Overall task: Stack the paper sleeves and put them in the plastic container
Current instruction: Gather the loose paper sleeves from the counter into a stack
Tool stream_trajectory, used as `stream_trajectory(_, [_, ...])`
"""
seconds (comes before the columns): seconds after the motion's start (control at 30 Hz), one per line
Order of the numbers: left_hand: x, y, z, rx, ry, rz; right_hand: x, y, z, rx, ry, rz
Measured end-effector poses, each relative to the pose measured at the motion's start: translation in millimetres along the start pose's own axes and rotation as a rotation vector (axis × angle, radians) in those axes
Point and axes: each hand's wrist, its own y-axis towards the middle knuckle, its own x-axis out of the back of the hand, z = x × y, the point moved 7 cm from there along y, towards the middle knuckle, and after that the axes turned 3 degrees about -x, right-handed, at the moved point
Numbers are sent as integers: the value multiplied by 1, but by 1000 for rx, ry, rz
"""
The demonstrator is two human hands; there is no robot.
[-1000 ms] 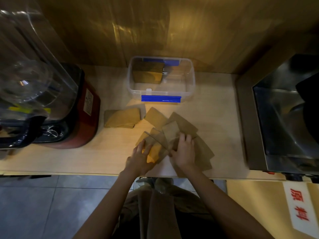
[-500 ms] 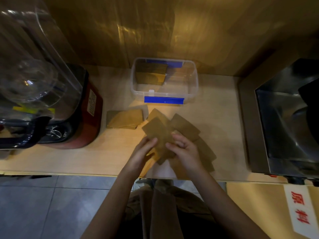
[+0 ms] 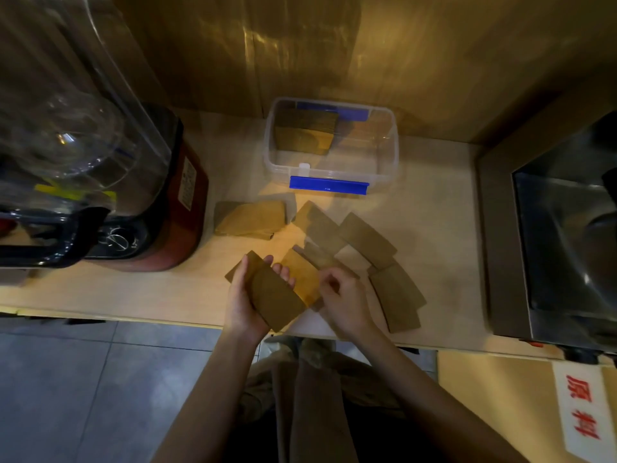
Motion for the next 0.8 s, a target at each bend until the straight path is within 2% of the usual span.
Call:
stream_trajectory(0.07, [2,-2,-4,-17,-10,-5,-9,7,-6,47,-225,43])
stream_trajectory(0.17, [11,-5,-8,-11,-32,-31,-26,9,-16,54,-423,141])
stream_trajectory(0.33, [15,-10,-10,-20,-36,-52,-38,7,-19,106,-631,60])
stream_trajectory(0.53, [22,-10,-13,-10,-23,-89,-31,10,-19,101,-511,37])
stream_trajectory(0.73, [19,-9,-7,34,-9,-77,5,2,1,39,-77,-51])
stream_trajectory(0.8, [14,-9,-2,40,16,-76,13,-6,14,22,70,-28])
